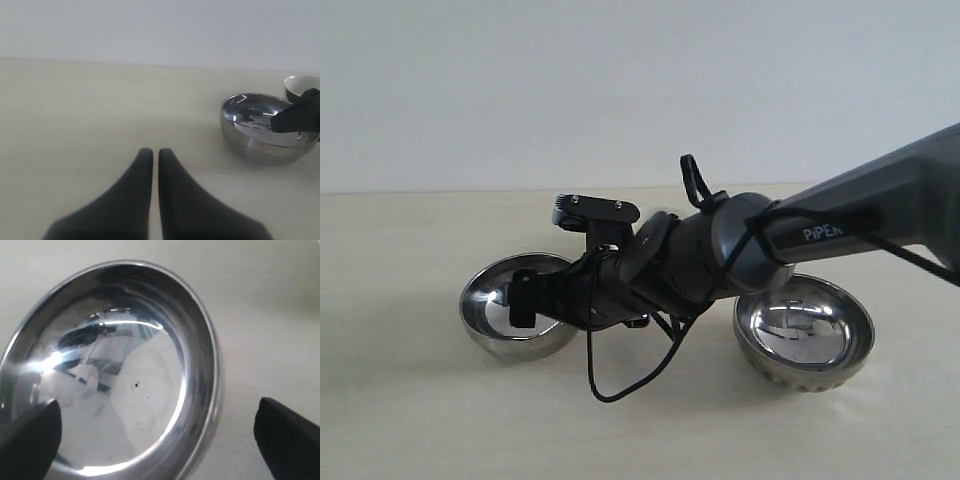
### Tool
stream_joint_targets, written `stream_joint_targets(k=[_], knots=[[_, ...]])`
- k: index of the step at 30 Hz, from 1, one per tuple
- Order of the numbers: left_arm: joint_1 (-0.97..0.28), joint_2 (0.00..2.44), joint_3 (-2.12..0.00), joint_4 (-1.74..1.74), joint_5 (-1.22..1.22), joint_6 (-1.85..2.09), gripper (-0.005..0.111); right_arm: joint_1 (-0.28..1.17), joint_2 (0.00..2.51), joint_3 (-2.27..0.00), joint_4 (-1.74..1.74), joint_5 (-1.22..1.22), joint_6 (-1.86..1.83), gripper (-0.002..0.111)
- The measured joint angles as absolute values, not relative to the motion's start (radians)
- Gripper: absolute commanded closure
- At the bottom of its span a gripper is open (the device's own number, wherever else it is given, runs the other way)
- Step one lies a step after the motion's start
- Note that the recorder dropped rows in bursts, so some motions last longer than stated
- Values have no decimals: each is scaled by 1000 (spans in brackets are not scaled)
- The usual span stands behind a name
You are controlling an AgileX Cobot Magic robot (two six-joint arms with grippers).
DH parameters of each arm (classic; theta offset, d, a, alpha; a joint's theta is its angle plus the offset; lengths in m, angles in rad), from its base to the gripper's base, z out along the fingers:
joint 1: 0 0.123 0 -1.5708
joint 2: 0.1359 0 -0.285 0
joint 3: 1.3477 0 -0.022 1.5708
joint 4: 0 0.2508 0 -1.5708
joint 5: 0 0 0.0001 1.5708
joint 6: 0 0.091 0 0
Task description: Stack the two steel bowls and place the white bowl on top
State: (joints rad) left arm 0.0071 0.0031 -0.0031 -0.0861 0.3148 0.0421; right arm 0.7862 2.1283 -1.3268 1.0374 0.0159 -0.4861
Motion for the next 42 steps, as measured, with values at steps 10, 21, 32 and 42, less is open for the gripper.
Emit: stream_joint_targets(k=[10, 21, 32, 42], knots=[[7, 3, -3, -86, 315, 42, 103, 786, 2157, -1327, 1037, -5, -454, 47], [7, 3, -3, -86, 315, 42, 103, 788, 2157, -1327, 1037, 0, -431, 108], [7, 3, -3, -86, 315, 42, 103, 788, 2076, -1327, 1037, 114, -515, 108], [7, 3, -3, -86, 315, 42, 103, 669, 1867, -1327, 883, 392, -452, 108]])
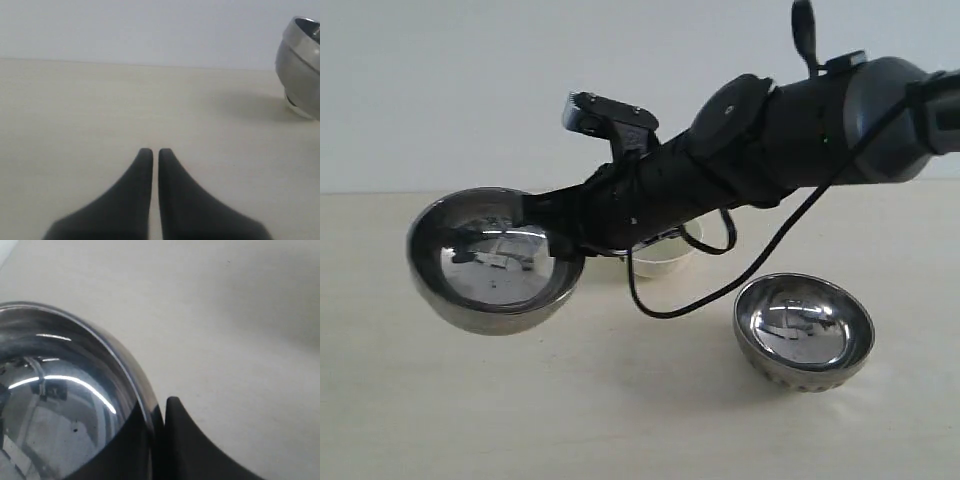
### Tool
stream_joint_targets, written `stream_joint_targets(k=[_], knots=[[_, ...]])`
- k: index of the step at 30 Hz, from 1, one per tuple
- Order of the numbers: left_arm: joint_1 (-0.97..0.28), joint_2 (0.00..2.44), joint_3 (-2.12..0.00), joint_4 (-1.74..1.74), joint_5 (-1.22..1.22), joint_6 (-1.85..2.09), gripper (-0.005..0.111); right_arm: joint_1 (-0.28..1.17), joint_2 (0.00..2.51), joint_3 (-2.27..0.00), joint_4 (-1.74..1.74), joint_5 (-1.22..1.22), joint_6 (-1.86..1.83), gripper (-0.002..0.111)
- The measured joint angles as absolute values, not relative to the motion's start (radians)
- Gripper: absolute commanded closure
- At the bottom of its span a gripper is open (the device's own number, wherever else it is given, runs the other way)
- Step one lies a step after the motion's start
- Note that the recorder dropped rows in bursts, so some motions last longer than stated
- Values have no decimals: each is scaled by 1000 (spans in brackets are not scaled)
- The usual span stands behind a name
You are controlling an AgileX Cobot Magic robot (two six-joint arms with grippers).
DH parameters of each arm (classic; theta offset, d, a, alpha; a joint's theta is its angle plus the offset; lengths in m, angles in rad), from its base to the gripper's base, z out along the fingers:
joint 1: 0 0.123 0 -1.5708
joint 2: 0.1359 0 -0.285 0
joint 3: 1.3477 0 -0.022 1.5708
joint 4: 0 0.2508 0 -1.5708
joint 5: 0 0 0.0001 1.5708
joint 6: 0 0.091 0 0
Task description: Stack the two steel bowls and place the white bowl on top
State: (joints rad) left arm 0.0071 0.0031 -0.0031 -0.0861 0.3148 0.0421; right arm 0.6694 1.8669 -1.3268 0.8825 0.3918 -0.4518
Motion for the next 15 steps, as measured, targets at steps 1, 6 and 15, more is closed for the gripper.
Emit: stream_joint_targets(k=[1, 6, 15], knots=[[7, 3, -3, -86, 315, 42, 103, 636, 1863, -1327, 748, 446, -340, 108], [7, 3, -3, -86, 315, 42, 103, 617, 1863, -1327, 204, 626, 50, 108], [7, 3, -3, -86, 315, 42, 103, 603, 1863, -1201, -123, 579, 312, 108]])
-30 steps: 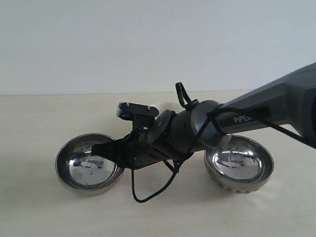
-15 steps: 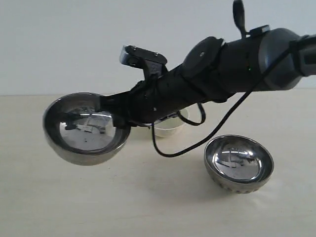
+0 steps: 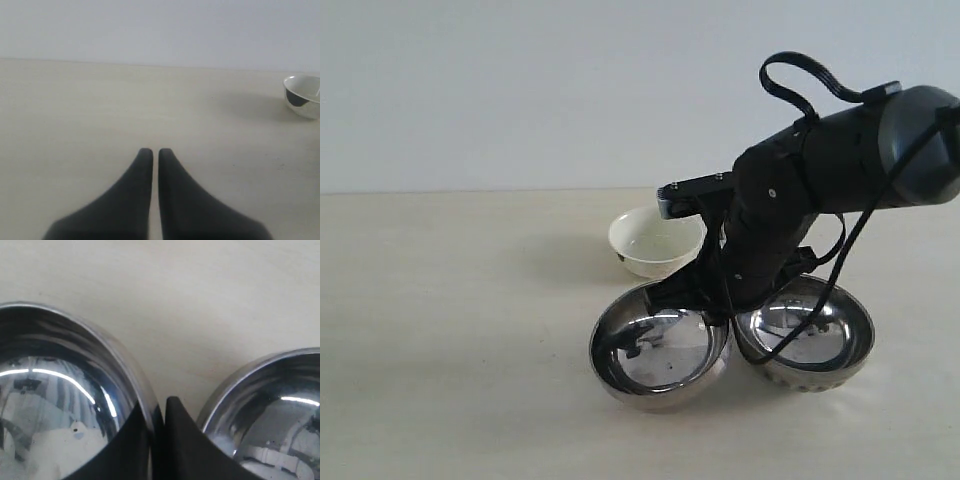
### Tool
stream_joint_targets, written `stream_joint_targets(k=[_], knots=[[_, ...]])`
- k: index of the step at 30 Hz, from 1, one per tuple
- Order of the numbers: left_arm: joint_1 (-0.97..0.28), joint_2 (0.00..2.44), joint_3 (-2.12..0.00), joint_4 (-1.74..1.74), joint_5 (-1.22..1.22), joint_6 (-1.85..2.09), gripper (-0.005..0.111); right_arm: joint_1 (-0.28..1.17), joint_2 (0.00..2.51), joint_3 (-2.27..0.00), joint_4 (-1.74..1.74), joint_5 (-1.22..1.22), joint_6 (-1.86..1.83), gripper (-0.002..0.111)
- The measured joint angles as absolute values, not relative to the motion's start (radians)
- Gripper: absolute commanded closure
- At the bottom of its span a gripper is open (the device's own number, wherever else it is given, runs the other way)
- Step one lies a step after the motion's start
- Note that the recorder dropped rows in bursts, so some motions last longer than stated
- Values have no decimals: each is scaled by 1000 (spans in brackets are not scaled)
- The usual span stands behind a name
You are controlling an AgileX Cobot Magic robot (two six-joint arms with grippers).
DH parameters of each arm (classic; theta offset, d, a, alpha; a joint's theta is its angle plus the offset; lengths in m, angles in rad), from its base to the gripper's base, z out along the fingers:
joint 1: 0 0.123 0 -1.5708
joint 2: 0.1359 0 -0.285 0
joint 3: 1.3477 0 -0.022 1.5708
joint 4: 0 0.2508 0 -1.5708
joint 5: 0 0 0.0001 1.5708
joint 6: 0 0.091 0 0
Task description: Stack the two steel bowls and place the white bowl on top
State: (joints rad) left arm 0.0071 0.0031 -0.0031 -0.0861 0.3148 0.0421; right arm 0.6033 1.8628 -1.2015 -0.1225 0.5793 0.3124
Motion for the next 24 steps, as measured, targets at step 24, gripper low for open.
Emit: stream_joint_targets(k=[24], knots=[[7, 3, -3, -86, 315, 42, 103, 601, 1913, -1175, -131, 416, 371, 108]])
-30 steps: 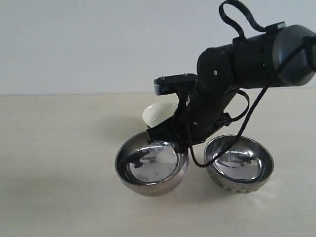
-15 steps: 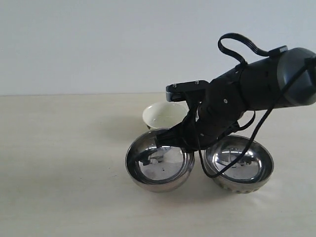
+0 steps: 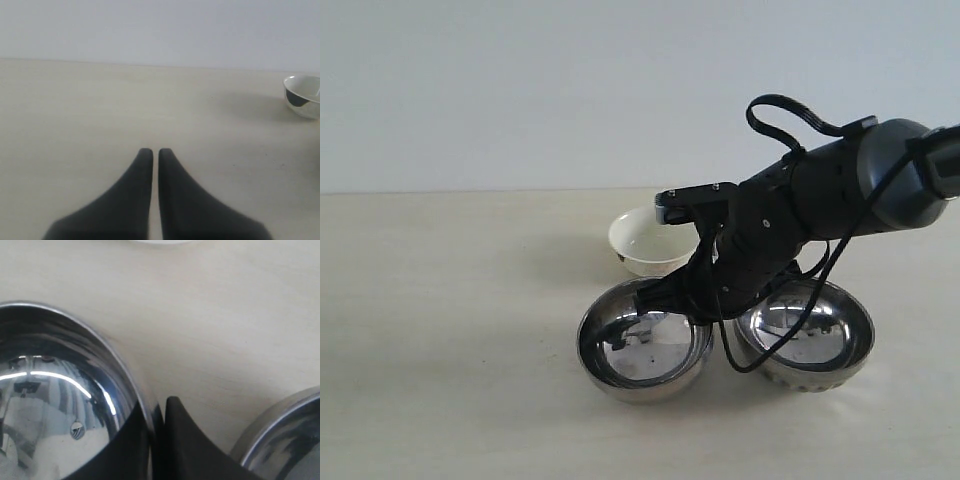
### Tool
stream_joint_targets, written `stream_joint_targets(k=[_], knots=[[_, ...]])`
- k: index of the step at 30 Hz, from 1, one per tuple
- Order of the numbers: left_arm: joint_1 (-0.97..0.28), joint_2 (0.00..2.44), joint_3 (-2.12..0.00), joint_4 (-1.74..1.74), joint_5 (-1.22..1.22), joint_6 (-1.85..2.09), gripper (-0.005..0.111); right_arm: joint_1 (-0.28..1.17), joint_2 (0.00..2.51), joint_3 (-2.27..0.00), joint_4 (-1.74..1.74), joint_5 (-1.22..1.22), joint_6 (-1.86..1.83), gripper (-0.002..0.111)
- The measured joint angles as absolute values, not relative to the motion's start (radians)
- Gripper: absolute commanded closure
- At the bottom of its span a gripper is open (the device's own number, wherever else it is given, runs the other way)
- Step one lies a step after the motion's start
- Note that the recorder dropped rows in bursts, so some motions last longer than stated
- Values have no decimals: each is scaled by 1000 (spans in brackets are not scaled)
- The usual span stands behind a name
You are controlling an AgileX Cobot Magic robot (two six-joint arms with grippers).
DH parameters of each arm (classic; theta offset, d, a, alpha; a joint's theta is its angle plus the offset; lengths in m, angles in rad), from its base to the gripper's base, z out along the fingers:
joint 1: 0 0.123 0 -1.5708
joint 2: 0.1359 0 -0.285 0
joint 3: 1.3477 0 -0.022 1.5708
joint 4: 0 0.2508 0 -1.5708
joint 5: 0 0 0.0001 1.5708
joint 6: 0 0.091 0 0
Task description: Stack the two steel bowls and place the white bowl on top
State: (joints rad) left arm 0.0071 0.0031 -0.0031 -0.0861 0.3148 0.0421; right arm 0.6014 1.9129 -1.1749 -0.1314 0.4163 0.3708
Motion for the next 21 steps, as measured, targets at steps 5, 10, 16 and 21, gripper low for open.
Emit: stream_joint_targets(k=[5, 10, 16, 21], knots=[[7, 3, -3, -86, 315, 42, 103, 601, 1913, -1175, -131, 416, 371, 108], [7, 3, -3, -86, 315, 42, 103, 601, 1913, -1175, -131, 416, 371, 108], [7, 3, -3, -86, 315, 42, 103, 601, 1913, -1175, -131, 422, 371, 81], [7, 3, -3, -86, 315, 42, 103, 601, 1913, -1175, -131, 423, 371, 49]])
